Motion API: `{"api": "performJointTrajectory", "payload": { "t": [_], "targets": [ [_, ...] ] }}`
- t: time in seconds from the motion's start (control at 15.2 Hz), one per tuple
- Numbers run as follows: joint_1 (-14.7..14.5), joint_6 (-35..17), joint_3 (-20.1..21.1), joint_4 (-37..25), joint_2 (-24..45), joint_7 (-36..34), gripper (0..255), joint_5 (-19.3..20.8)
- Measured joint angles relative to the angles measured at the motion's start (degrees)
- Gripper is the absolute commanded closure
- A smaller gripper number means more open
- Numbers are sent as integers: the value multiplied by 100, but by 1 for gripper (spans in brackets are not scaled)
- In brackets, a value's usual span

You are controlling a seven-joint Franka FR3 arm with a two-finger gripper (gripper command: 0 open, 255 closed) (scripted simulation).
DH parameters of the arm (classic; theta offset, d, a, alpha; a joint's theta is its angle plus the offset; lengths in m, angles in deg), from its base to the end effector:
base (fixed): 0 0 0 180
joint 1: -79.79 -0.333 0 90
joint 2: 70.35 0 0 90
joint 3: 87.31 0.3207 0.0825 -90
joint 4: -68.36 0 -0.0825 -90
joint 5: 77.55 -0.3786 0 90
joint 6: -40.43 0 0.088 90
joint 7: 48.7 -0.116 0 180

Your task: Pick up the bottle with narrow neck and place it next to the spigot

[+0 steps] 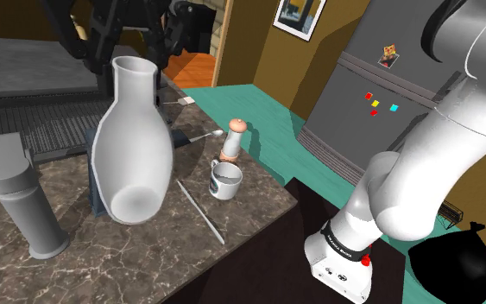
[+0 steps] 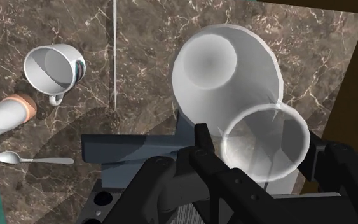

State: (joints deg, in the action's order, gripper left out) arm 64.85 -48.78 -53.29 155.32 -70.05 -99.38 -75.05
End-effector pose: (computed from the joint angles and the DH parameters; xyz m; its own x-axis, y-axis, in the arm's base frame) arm 0.3657 0.4109 0.6414 0.9981 -0.0314 0.0536 -0.0314 -0.9995 -0.0013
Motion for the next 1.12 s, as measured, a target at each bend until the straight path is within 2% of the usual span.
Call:
{"api": "performJointTrajectory", "payload": {
  "t": [1.12],
  "targets": [
    [38, -1378, -45, 1605, -275, 56, 255, -155]
  ]
}}
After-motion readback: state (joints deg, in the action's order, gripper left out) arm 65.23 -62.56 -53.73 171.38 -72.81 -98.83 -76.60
